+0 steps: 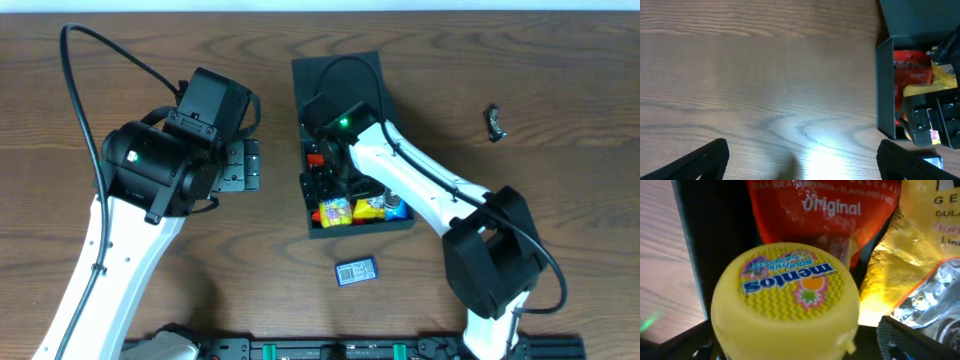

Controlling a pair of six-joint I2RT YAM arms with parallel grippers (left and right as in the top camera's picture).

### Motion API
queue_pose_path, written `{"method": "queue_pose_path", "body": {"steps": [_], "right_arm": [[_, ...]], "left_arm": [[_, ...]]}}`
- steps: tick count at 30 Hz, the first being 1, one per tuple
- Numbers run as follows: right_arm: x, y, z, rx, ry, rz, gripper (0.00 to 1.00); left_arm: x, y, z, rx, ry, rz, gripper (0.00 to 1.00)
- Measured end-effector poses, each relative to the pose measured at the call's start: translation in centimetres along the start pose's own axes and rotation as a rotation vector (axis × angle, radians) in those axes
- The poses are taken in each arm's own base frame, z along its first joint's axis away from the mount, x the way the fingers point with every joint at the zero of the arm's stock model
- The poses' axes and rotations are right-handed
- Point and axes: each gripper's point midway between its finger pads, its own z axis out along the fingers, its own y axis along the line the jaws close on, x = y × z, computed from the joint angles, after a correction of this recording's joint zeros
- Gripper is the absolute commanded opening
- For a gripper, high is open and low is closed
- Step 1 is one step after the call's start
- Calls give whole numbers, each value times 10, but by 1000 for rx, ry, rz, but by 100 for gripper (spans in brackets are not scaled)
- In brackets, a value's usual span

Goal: Pack container
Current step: 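Release the Mentos bottle in the box and withdraw the right gripper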

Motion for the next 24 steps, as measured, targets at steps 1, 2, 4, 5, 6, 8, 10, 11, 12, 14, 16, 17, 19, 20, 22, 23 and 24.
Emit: {"method": "queue_pose_path", "body": {"steps": [1, 2, 4, 5, 6, 8, 10, 11, 12, 14, 16, 17, 19, 20, 22, 23, 24], "right_arm": [[0, 0, 0, 0, 0, 0, 99], [0, 0, 0, 0, 0, 0, 99], [0, 0, 0, 0, 1, 0, 99], [0, 0, 0, -1, 1, 0, 99], [0, 1, 0, -2, 1, 0, 99], [1, 1, -1, -4, 3, 0, 99], [0, 3, -5, -12, 1, -1, 99], [-1, 5, -8, -19, -4, -2, 99], [-1, 6, -11, -25, -9, -3, 99], [-1, 9, -23, -37, -22, -6, 99], [1, 11, -39, -49, -41, -9, 99], [3, 11, -48, -55, -52, -12, 99], [9, 12, -67, -68, -74, -19, 99], [12, 12, -76, -74, -88, -22, 99], [19, 11, -93, -84, -112, -31, 99], [25, 9, -102, -86, -120, -35, 99], [31, 6, -108, -81, -121, -39, 99]], "left_arm": [[0, 0, 0, 0, 0, 0, 95], [0, 0, 0, 0, 0, 0, 95], [0, 0, 0, 0, -1, 0, 95], [0, 0, 0, 0, -1, 0, 95], [0, 0, 0, 0, -1, 0, 95], [0, 0, 0, 0, -1, 0, 95], [0, 0, 0, 0, -1, 0, 95], [0, 0, 0, 0, 0, 0, 95], [0, 0, 0, 0, -1, 0, 95], [0, 0, 0, 0, -1, 0, 95], [0, 0, 0, 1, -1, 0, 95], [0, 0, 0, 0, -1, 0, 95], [0, 0, 0, 0, -1, 0, 95], [0, 0, 0, 0, -1, 0, 95], [0, 0, 0, 0, -1, 0, 95], [0, 0, 0, 0, 0, 0, 95], [0, 0, 0, 0, 1, 1, 95]]}}
